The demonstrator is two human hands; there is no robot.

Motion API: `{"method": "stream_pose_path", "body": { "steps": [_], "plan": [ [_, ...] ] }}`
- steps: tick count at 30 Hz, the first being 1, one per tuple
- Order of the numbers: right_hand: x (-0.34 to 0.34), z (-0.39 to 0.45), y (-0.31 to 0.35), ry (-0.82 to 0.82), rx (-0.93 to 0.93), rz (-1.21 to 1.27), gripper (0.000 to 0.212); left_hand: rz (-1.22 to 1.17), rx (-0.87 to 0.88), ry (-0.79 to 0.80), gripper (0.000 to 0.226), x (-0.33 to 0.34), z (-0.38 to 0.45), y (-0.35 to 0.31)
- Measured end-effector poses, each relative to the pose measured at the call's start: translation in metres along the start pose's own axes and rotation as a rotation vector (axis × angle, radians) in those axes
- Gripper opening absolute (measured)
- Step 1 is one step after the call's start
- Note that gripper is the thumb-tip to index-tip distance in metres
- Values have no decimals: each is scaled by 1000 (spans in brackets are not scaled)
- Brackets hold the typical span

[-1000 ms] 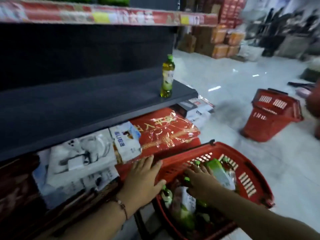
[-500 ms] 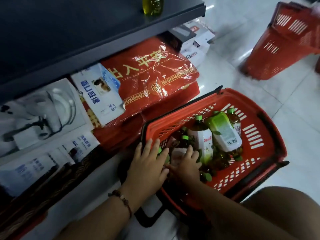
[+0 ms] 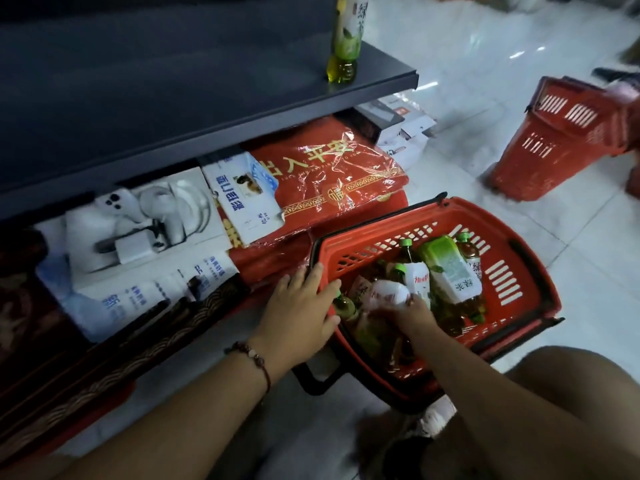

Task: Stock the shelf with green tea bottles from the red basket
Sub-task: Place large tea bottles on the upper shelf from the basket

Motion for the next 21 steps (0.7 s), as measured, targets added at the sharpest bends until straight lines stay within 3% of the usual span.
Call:
{"method": "stream_pose_path", "body": {
  "steps": [2,6,11,14,18,20,21],
  "plan": [
    [-13,-14,12,18,-77,19,98,-17,-1,-12,65,-9,-8,-4],
    [-39,-54,46,49,-222,120,77,-186,-31,-21,72,-26,-23,-10],
    [-52,-123,89,159,-413,226,64,-684,-20,-15,76,-50,-53,-22],
    [-45,-166,108,198,-535,259,71,-921,-17,-169,81,-66,-72,-33],
    [-21,-219,127,144,-686,215,91,-1026,-62,-356,89,-79,-101,-30],
    [-10,-246,134,129,-749,167,86,-1014,-77,-455,85,-84,-118,-27],
    [-6,-259,138,165,-758,207,73,-1045,-89,-501,85,-86,-127,-25]
  ]
}}
Point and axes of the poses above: each hand's wrist, its own z-axis towards the middle knuckle, its own x-axis out of the palm, y = z × x, the point moved 1 cm from there along z, towards the middle knuckle, and after that the axes turned 3 degrees about -z, right-handed, at the moved point
